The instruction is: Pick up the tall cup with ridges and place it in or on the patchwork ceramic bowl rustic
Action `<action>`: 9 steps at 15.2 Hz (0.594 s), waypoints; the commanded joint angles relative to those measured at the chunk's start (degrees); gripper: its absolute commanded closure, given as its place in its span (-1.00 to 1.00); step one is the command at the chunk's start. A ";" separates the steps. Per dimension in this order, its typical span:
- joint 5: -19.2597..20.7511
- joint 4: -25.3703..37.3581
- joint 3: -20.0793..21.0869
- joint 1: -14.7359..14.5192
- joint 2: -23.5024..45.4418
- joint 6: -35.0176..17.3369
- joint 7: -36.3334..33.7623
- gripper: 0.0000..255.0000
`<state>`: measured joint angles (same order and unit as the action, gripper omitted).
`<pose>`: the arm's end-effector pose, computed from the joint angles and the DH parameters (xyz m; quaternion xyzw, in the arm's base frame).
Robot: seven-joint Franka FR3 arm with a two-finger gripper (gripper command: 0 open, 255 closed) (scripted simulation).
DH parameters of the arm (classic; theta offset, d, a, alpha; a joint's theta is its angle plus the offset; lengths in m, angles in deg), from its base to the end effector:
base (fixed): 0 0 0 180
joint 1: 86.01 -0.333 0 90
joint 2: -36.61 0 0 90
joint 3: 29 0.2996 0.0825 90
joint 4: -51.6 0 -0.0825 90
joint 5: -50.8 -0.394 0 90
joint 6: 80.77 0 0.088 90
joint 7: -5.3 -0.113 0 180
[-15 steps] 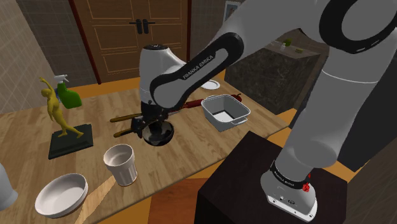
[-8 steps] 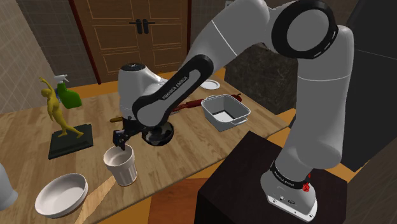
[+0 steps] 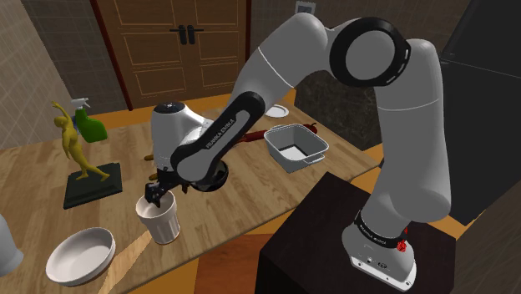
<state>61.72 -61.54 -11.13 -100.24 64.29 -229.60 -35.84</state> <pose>0.5351 0.3334 0.2211 -0.9960 0.0240 -0.0599 0.0620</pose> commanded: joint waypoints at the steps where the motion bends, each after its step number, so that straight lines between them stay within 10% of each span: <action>1: 0.49 0.30 -0.39 -0.35 1.14 -0.85 -0.32 -1.00; 8: 0.48 0.30 -0.40 -0.35 1.14 -0.85 -0.31 -1.00; 9: 0.49 0.30 -0.40 -0.35 1.14 -0.85 -0.31 1.00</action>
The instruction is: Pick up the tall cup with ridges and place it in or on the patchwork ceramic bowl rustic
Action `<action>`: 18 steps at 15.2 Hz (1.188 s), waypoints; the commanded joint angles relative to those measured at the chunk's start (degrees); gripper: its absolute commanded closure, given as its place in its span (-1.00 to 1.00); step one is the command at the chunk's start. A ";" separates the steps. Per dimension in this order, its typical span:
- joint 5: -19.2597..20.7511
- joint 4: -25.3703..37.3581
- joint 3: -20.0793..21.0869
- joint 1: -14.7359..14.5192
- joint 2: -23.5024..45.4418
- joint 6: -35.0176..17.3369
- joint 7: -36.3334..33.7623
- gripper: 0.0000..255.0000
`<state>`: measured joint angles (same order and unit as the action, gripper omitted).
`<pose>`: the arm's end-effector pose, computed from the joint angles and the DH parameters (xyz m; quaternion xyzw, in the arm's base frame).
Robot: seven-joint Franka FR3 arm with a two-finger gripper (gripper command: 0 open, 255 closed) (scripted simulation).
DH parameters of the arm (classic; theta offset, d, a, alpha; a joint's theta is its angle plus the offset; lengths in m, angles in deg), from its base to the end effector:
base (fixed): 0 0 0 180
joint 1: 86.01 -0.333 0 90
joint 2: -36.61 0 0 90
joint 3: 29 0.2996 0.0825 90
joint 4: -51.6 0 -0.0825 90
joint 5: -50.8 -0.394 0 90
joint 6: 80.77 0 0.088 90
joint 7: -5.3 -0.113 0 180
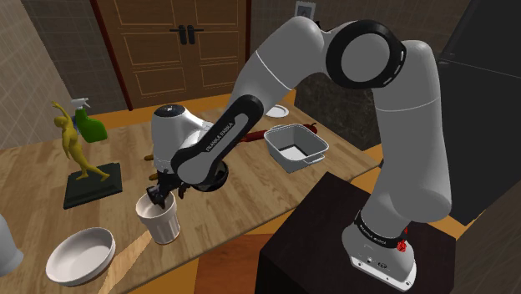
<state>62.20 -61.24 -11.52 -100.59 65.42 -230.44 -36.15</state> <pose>0.5357 0.3341 0.2124 -0.9960 0.0239 -0.0601 0.0621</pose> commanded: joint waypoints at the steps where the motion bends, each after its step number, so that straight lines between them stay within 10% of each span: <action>1: 0.00 0.00 0.00 0.00 0.00 0.00 0.00 1.00; 18: -2.34 0.38 1.76 1.34 -4.91 5.17 1.45 1.00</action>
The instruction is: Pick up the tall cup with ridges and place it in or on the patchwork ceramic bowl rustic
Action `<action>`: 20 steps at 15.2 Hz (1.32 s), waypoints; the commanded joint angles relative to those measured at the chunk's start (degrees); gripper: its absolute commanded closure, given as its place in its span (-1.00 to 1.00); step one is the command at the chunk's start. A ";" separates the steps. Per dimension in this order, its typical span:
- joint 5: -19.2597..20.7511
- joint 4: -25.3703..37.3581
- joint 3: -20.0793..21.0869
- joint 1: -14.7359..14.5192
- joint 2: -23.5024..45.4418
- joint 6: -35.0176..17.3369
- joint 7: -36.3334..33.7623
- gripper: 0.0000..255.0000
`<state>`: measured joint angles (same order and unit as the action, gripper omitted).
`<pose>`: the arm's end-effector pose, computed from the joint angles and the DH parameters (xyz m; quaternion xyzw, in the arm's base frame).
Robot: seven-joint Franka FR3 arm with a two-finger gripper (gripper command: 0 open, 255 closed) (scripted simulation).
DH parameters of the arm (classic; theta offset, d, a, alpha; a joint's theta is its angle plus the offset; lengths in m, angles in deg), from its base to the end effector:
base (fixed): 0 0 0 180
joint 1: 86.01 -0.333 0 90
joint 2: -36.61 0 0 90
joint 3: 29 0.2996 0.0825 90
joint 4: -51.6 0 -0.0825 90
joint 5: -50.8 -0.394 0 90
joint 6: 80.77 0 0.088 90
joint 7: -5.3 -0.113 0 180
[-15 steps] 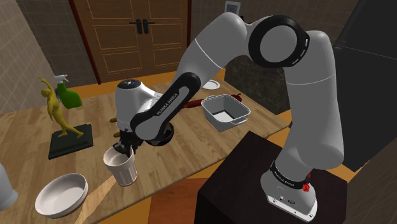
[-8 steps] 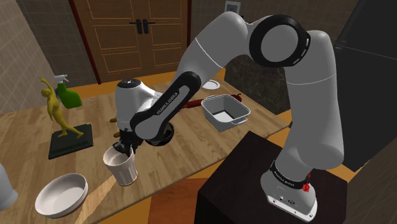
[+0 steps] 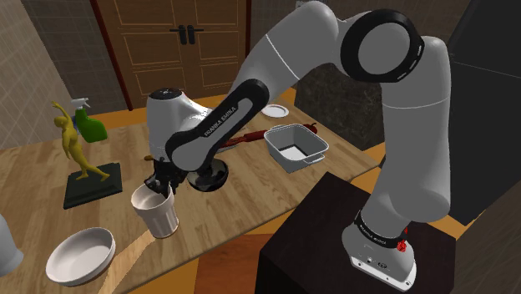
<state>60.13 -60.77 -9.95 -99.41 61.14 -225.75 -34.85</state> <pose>0.5379 0.3350 0.2545 -0.9960 0.0239 -0.0598 0.0619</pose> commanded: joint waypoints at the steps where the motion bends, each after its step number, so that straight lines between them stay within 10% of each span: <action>1: -0.53 0.02 0.36 0.28 -1.13 1.07 0.31 1.00; 20: -4.79 4.47 2.49 1.92 -9.26 13.21 2.82 1.00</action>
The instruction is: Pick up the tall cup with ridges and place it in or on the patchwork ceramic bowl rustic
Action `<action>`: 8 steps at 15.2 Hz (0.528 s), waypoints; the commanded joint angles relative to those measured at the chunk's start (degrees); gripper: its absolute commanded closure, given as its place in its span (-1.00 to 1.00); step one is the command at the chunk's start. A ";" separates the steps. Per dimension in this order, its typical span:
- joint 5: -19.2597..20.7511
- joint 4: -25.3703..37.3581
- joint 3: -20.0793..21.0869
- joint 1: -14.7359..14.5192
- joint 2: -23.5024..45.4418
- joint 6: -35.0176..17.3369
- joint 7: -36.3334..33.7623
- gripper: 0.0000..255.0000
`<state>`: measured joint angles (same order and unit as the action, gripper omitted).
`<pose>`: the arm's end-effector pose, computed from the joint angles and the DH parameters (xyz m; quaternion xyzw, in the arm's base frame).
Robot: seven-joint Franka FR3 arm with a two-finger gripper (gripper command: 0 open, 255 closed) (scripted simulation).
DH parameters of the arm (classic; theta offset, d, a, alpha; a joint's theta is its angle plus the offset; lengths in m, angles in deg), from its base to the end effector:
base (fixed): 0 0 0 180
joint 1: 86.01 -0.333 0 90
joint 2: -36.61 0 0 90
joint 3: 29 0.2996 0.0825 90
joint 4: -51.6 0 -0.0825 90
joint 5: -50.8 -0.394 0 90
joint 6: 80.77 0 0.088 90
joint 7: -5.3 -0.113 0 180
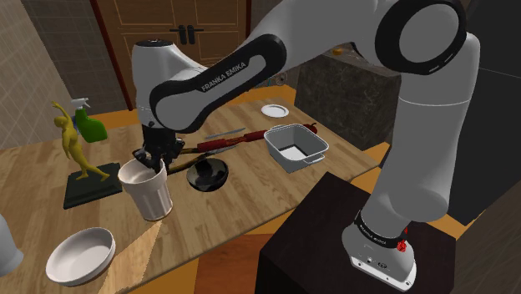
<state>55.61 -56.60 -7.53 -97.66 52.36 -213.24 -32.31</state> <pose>0.5405 0.3372 0.3600 -0.9960 0.0240 -0.0598 0.0618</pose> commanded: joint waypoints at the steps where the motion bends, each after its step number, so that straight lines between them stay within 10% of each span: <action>1: -0.45 0.67 0.12 0.22 -0.81 1.39 0.37 1.00; 8: -3.53 -0.33 -0.90 4.17 -4.53 3.95 6.79 1.00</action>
<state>52.61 -57.27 -8.21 -94.19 48.39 -210.13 -26.82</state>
